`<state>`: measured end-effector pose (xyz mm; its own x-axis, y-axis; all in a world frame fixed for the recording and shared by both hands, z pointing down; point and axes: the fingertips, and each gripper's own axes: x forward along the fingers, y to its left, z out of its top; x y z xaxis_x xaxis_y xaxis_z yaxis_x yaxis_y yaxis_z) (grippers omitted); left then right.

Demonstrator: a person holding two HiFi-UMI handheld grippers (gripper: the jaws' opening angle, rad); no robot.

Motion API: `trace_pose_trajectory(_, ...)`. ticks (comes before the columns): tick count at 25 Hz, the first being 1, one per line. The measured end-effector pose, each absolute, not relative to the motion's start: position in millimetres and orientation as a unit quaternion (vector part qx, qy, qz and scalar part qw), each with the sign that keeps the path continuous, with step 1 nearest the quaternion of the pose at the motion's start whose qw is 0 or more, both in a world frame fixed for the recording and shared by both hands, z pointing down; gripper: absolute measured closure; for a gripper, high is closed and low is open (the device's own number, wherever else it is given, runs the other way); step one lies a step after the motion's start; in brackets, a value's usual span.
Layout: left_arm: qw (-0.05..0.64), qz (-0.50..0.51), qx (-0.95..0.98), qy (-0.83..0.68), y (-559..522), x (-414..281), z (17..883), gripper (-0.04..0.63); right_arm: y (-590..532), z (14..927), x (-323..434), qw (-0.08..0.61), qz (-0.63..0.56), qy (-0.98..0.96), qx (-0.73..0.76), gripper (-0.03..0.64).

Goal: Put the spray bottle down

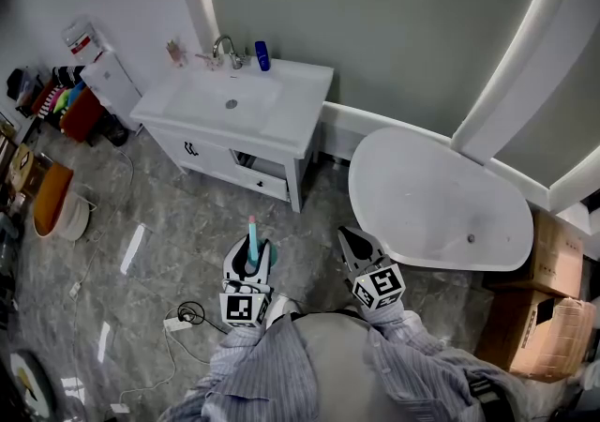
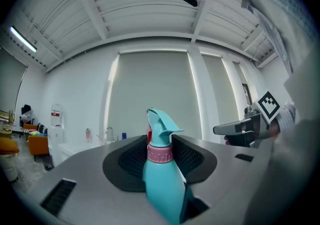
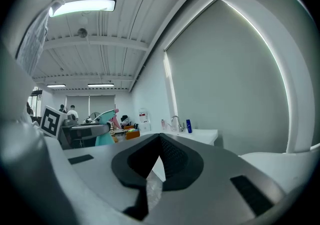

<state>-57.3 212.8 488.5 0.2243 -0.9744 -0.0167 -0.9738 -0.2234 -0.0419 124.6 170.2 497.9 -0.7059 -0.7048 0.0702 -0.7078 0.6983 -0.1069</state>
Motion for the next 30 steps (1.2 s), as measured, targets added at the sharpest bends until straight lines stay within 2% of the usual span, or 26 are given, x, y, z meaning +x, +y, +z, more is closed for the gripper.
trace_pose_trajectory(18,0.016,-0.006,-0.786,0.617,198,-69,494,0.451,160,504,111,0.022,0.067,-0.918,0.389,0.601)
trace_pose_trajectory(30,0.013,-0.006,-0.796,0.605,180,-116,502,0.451,147,501,67,0.023,0.064,-0.911,0.408,0.601)
